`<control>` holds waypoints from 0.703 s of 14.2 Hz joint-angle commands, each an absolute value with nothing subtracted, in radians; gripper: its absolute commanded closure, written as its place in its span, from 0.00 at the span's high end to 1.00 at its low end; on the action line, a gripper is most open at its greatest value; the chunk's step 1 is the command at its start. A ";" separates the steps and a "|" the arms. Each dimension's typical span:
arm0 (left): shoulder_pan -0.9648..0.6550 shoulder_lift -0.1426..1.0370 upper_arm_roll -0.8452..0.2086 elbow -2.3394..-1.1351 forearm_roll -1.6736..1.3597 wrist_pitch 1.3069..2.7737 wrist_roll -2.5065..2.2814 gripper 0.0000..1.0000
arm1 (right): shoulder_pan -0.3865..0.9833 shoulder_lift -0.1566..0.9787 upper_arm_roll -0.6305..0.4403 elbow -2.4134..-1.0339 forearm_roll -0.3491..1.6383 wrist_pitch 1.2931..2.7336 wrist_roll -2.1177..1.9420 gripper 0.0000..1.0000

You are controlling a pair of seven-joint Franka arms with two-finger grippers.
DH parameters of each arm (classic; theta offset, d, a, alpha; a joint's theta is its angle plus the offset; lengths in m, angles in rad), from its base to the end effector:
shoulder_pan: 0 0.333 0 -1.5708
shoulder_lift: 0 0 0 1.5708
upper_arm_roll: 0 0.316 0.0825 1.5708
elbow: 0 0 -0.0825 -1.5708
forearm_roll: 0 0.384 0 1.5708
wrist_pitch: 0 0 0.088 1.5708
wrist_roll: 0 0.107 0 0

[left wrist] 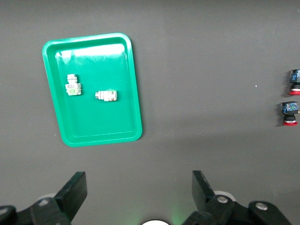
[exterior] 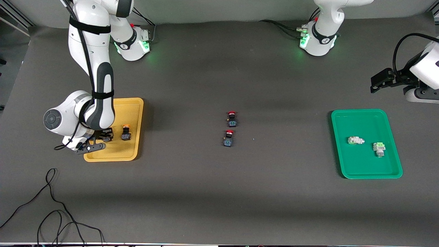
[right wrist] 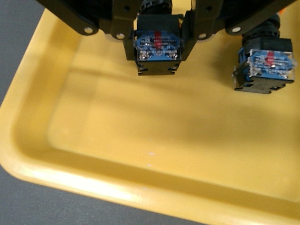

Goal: Place green and yellow buttons in trays

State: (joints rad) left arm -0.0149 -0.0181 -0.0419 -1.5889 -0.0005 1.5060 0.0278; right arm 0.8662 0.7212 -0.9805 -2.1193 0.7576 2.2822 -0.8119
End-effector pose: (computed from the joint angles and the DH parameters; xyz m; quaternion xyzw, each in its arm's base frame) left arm 0.5408 -0.0310 0.6205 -0.9986 0.0423 0.0324 0.0006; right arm 0.5493 -0.0591 0.1934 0.9927 0.1052 -0.0578 0.0099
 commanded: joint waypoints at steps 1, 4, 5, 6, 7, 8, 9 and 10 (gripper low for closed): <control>-0.029 -0.021 -0.029 -1.595 0.005 1.522 0.038 1.00 | 0.856 0.706 -0.971 -2.112 0.787 2.289 -0.845 1.00; -0.031 -0.021 -0.029 -1.595 0.006 1.522 0.038 1.00 | 0.864 0.635 -1.027 -2.080 0.773 2.202 -0.830 1.00; -0.031 -0.020 -0.029 -1.595 0.005 1.520 0.038 1.00 | 0.876 0.623 -1.075 -2.056 0.773 2.128 -0.816 0.99; -0.031 -0.020 -0.029 -1.595 0.005 1.520 0.038 1.00 | 0.879 0.623 -1.119 -2.008 0.773 2.046 -0.810 0.99; -0.031 -0.021 -0.029 -1.595 0.005 1.522 0.038 1.00 | 0.879 0.623 -1.158 -1.965 0.772 1.961 -0.807 0.99; -0.031 -0.021 -0.029 -1.595 0.005 1.520 0.038 1.00 | 0.880 0.623 -1.201 -1.927 0.769 1.891 -0.795 0.99; -0.031 -0.021 -0.029 -1.595 0.006 1.520 0.038 1.00 | 0.900 0.615 -1.256 -1.890 0.765 1.812 -0.764 0.99; -0.031 -0.021 -0.029 -1.595 0.005 1.520 0.038 1.00 | 0.946 0.612 -1.331 -1.847 0.752 1.719 -0.726 0.99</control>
State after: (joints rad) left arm -0.0154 -0.0145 -0.0418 -1.5889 -0.0005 1.5068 0.0280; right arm 0.8866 0.6344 -1.2292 -1.9149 0.7628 1.8548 -0.7958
